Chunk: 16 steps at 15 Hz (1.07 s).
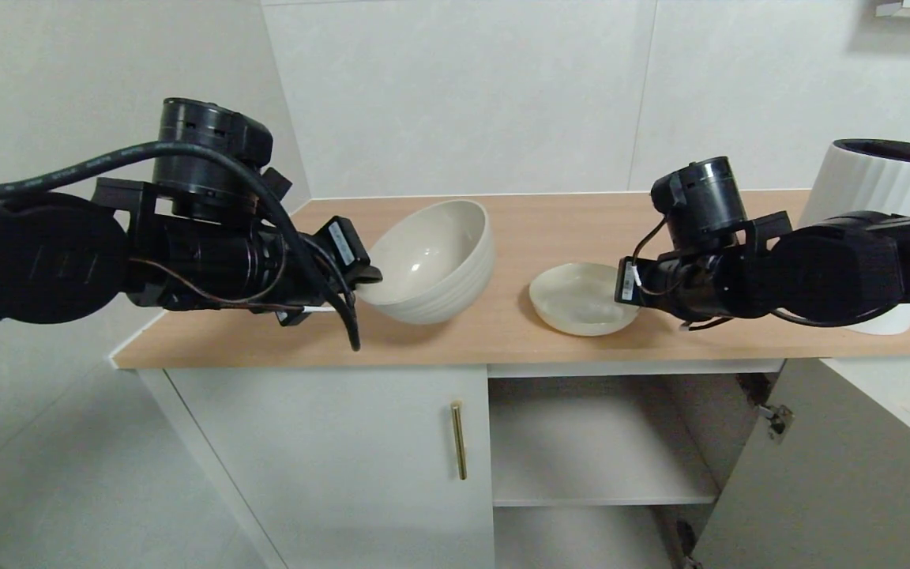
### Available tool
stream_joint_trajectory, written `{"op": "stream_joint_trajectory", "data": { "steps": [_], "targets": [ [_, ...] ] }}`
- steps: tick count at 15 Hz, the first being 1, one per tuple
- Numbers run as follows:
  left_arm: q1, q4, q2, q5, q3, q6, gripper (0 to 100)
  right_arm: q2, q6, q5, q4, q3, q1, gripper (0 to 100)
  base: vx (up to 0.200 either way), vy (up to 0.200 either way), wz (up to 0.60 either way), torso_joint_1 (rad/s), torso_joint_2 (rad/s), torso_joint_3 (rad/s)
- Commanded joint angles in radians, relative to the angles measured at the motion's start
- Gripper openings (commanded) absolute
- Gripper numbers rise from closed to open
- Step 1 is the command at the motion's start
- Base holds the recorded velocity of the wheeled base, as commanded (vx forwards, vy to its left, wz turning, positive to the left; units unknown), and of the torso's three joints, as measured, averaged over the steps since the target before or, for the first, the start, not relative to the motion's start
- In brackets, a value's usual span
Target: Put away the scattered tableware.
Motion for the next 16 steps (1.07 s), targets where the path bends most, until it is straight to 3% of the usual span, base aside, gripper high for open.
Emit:
{"op": "stream_joint_trajectory", "data": {
  "steps": [1, 5, 10, 14, 16],
  "targets": [
    [-0.002, 0.0, -0.077, -0.002, 0.064, 0.041, 0, -0.117, 0.027, 0.079, 0.024, 0.034, 0.001, 0, 0.0, 0.0, 0.0, 0.0, 0.0, 0.0],
    [-0.025, 0.0, -0.264, -0.037, 0.242, 0.168, 0, -0.393, 0.03, 0.314, 0.193, 0.132, 0.001, 0, 0.0, 0.0, 0.0, 0.0, 0.0, 0.0],
    [-0.104, 0.0, -0.367, -0.055, 0.438, 0.28, 0, -0.496, 0.021, 0.355, 0.314, 0.286, 0.002, 0, 0.0, 0.0, 0.0, 0.0, 0.0, 0.0],
    [-0.117, 0.0, -0.333, -0.057, 0.455, 0.282, 0, -0.507, 0.018, 0.37, 0.305, 0.367, 0.002, 0, 0.0, 0.0, 0.0, 0.0, 0.0, 0.0],
    [-0.132, -0.001, -0.316, -0.055, 0.455, 0.279, 0, -0.501, -0.01, 0.369, 0.297, 0.37, 0.001, 0, -0.2, 0.0, 0.0, 0.01, 0.0, 0.007]
  ]
}}
